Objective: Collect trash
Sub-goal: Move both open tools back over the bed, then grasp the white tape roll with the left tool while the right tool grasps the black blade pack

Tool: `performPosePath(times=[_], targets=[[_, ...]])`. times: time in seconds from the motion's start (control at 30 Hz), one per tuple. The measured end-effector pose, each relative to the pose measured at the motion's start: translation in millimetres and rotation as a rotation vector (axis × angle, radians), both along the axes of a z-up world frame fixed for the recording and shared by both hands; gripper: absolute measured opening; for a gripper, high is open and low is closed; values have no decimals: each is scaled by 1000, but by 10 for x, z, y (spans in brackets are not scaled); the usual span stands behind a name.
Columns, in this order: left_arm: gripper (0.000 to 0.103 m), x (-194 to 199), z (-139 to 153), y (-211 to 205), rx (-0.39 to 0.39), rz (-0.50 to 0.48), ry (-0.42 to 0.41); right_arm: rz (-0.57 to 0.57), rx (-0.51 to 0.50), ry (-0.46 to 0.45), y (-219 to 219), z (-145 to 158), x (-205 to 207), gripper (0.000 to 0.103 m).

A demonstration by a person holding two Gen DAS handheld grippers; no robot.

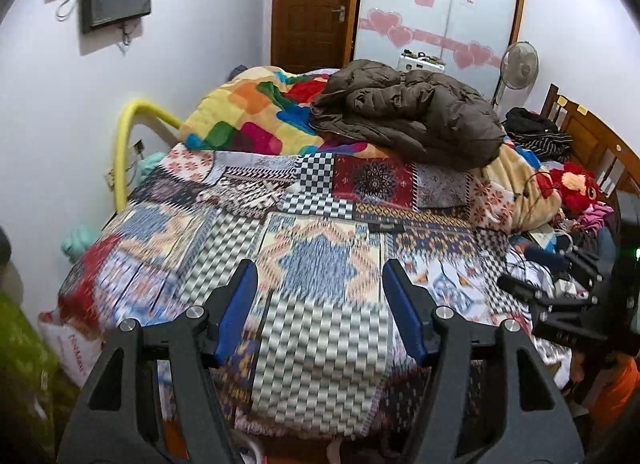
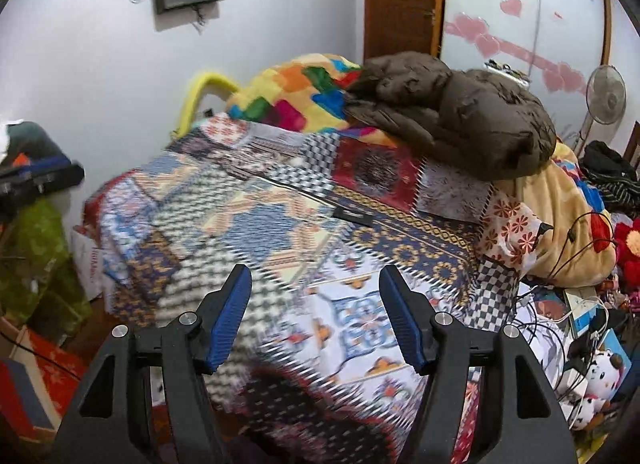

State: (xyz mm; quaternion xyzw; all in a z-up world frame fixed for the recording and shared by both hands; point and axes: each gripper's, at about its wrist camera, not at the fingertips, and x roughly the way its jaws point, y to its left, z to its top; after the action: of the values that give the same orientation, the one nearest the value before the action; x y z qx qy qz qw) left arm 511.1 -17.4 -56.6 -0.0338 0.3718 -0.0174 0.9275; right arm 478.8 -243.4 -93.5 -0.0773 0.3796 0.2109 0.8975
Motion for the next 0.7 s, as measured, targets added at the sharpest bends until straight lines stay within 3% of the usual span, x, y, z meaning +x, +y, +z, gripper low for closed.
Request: performPosePath(times=[0.17, 0.27, 0.4, 0.57, 0.7], targets=[[64, 902, -334, 33, -35, 9, 48, 5, -34, 37, -17, -357, 561, 63], [64, 1524, -660, 127, -98, 28, 96, 32, -49, 47, 38, -605, 915, 63], [64, 2234, -1106, 237, -126, 77, 166, 96, -59, 72, 194, -933, 1334, 63], [64, 2941, -1670, 380, -159, 79, 274, 176, -131, 38, 347, -1275, 1723, 63], [64, 3335, -2035, 500, -183, 92, 341, 246, -157, 78, 387, -1471, 1961, 63]])
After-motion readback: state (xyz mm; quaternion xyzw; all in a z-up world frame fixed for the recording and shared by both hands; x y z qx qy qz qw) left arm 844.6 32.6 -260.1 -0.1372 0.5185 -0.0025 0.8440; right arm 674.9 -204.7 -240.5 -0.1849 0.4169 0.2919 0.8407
